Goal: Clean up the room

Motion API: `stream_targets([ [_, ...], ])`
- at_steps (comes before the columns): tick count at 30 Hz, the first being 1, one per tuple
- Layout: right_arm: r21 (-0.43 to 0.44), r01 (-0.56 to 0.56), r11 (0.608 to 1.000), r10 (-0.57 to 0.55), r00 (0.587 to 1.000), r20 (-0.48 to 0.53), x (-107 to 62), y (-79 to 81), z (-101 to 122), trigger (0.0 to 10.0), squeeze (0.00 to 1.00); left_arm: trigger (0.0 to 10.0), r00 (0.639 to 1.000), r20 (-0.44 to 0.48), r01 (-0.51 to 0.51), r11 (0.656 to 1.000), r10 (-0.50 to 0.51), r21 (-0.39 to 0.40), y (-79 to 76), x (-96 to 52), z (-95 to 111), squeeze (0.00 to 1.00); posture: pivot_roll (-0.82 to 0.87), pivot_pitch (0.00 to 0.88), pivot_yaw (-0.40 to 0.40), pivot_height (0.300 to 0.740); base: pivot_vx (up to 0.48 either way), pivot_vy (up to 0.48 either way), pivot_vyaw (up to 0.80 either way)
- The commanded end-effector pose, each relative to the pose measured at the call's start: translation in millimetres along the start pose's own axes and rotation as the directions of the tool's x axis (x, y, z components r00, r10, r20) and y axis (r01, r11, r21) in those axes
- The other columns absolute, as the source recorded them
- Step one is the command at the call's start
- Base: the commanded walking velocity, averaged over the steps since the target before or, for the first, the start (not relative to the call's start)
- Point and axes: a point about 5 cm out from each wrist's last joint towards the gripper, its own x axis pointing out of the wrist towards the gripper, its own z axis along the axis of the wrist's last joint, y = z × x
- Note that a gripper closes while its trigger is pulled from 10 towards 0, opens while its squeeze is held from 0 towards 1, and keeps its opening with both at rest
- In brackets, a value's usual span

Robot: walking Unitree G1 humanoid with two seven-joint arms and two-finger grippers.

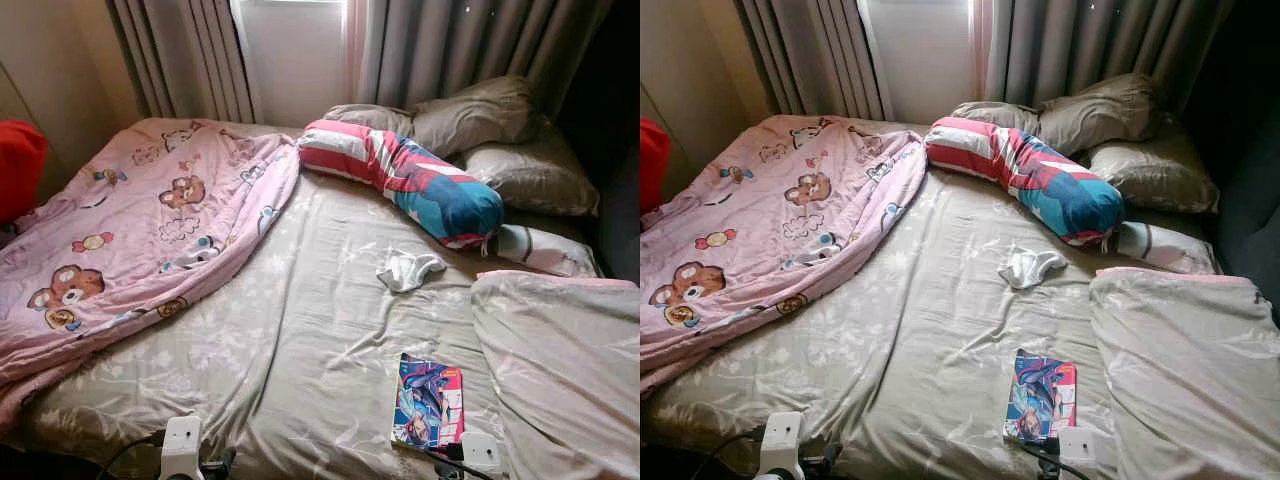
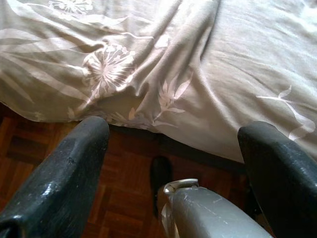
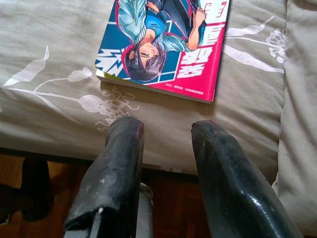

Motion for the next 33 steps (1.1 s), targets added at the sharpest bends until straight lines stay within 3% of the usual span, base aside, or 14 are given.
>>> stream_targets([
  [1,-0.003,-0.002,1.0,0.002,1.0,-0.023,-0.8,2.0,-5.1,10.0,0.0,10.0,1.0,-0.02,0.006,1.0,-0.006,0.008,-0.4,-1.6,-5.9,0.0,0.07,0.0,-0.002,0.74,0.0,0.0,0.0],
  [33,-0.034,-0.013,0.999,0.012,0.999,-0.03,0.3,3.9,-2.7,10.0,0.0,10.0,1.0,-0.014,0.005,1.0,-0.006,-0.009,-2.3,-1.4,-5.9,0.0,0.06,0.0,-0.007,0.74,0.0,0.0,0.0],
])
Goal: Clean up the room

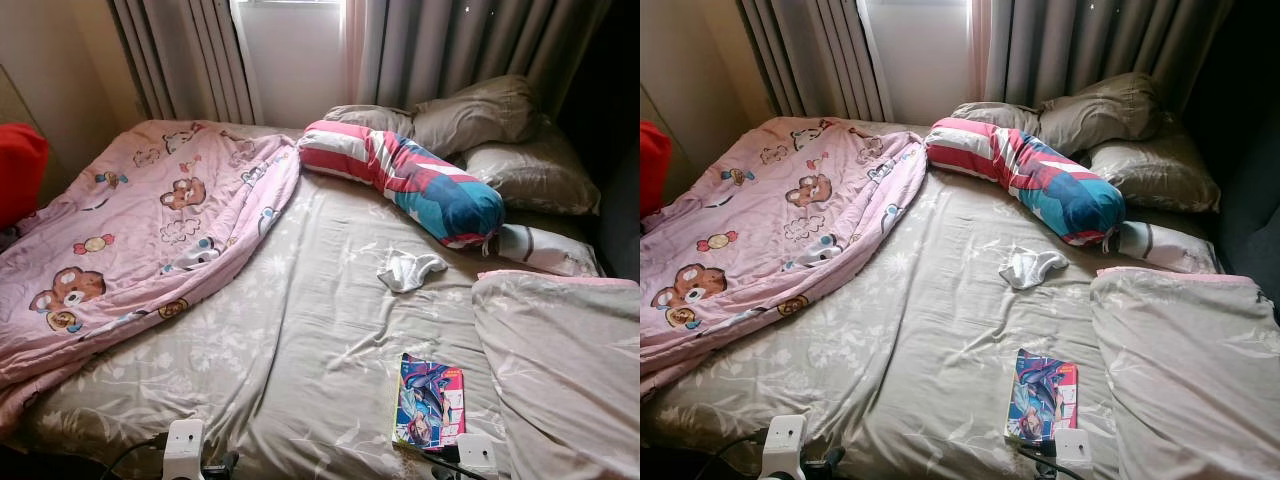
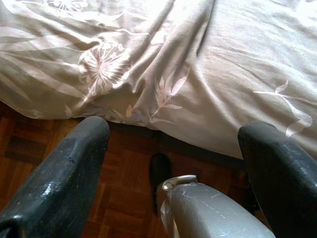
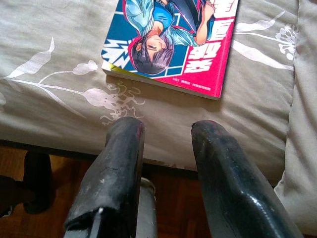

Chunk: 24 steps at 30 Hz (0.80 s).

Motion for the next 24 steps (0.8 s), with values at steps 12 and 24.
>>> stream_targets([
  [12,-0.021,-0.018,1.0,0.018,1.0,-0.013,0.3,4.4,-1.0,10.0,0.0,10.0,1.0,0.001,-0.01,1.0,0.01,-0.018,-0.8,-0.3,-1.6,0.0,0.06,0.019,-0.008,0.74,0.0,0.0,0.0],
  [24,-0.031,-0.016,0.999,0.015,1.0,-0.013,1.0,4.0,1.5,10.0,0.0,10.0,1.0,0.005,-0.012,1.0,0.013,-0.026,-0.8,0.0,-0.6,0.0,0.06,0.04,-0.006,0.74,0.0,0.0,0.0],
])
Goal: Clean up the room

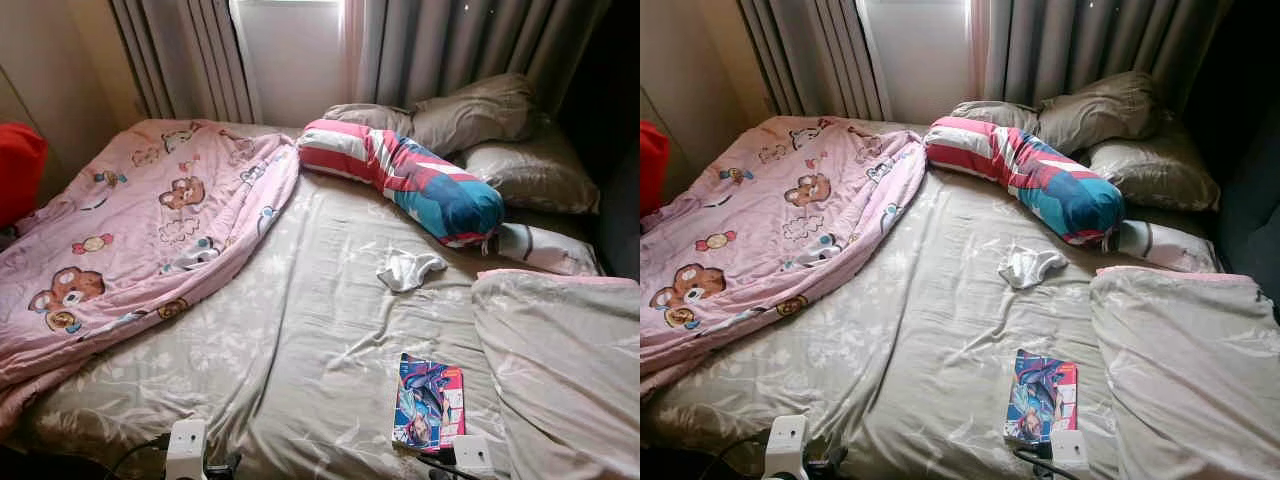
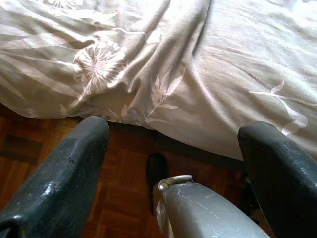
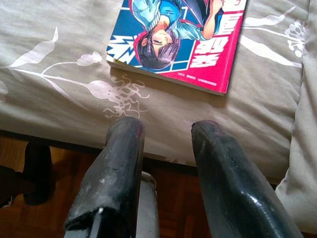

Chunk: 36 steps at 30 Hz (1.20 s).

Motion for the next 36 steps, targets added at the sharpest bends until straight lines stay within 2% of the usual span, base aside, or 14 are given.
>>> stream_targets([
  [1,-0.006,-0.002,1.0,0.002,1.0,0.004,0.8,1.2,3.0,10.0,0.0,10.0,1.0,0.004,-0.014,1.0,0.014,-0.014,1.6,-0.3,-0.1,0.0,0.06,0.042,-0.006,0.74,-0.259,0.0,0.0],
  [19,-0.006,0.002,1.0,-0.002,1.0,-0.003,0.8,1.0,2.3,10.0,0.0,10.0,1.0,0.002,-0.018,1.0,0.018,-0.021,2.2,-1.0,-1.9,0.0,0.06,0.058,-0.008,0.74,-0.277,0.0,0.0],
  [36,-0.004,0.011,1.0,-0.011,1.0,-0.02,-0.3,-3.0,-1.9,10.0,0.0,10.0,0.999,0.015,-0.029,0.999,0.03,-0.03,1.7,0.0,1.4,0.0,0.07,0.065,-0.01,0.74,0.0,0.0,0.0],
])
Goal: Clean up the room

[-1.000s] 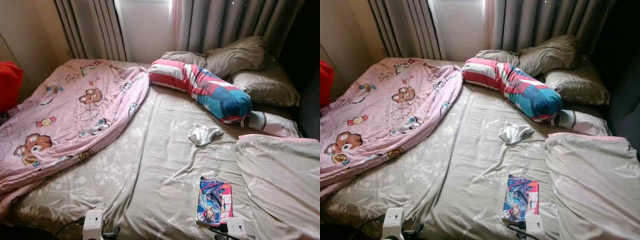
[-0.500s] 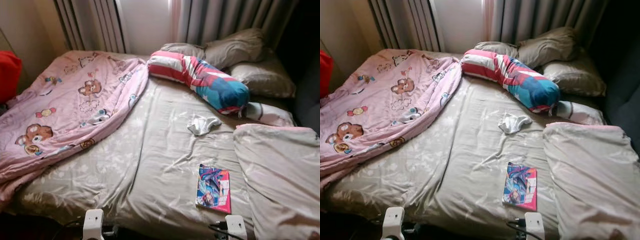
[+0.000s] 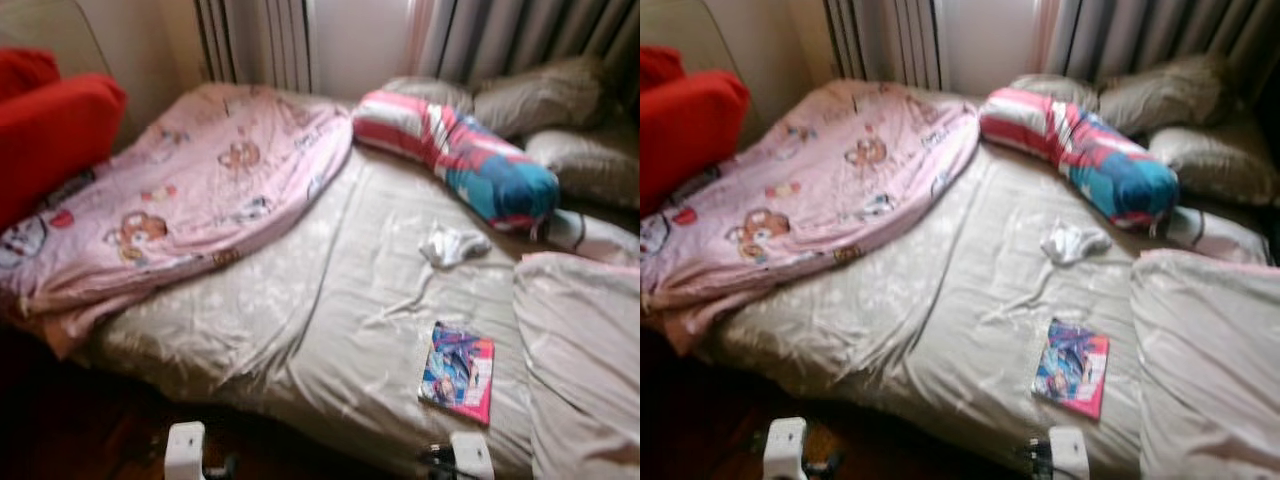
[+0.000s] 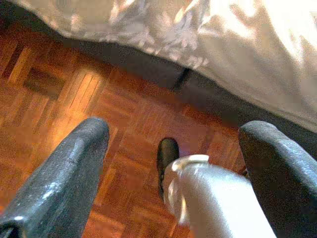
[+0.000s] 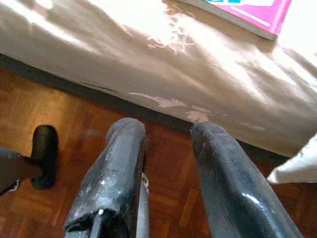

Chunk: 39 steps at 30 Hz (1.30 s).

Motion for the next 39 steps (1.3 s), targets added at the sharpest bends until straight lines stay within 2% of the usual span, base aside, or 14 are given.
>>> stream_targets([
  [1,0.008,0.006,1.0,-0.005,1.0,-0.016,-1.1,-0.9,-5.1,10.0,0.0,10.0,1.0,0.002,-0.009,1.0,0.009,-0.007,2.2,-0.7,-0.7,0.0,0.07,0.065,-0.011,0.74,0.0,0.0,0.0],
  [9,0.004,0.013,1.0,-0.013,1.0,-0.02,-1.1,-2.1,-5.3,10.0,0.0,10.0,1.0,-0.004,-0.002,1.0,0.002,-0.008,0.1,-0.3,-1.1,0.0,0.07,0.067,-0.014,0.74,0.0,0.0,0.0],
  [23,0.011,0.043,0.999,-0.043,0.999,-0.011,-0.7,-4.7,-2.6,10.0,0.0,10.0,1.0,-0.017,-0.008,1.0,0.008,-0.015,0.6,-0.7,-3.4,0.0,0.07,0.068,-0.012,0.74,0.0,0.286,0.0],
  [39,0.023,0.051,0.998,-0.051,0.999,-0.005,0.0,-3.7,-0.1,10.0,0.0,10.0,0.999,-0.046,-0.016,1.0,0.015,-0.008,4.9,-1.9,-7.3,0.0,0.07,0.074,0.001,0.74,0.0,0.48,0.0],
])
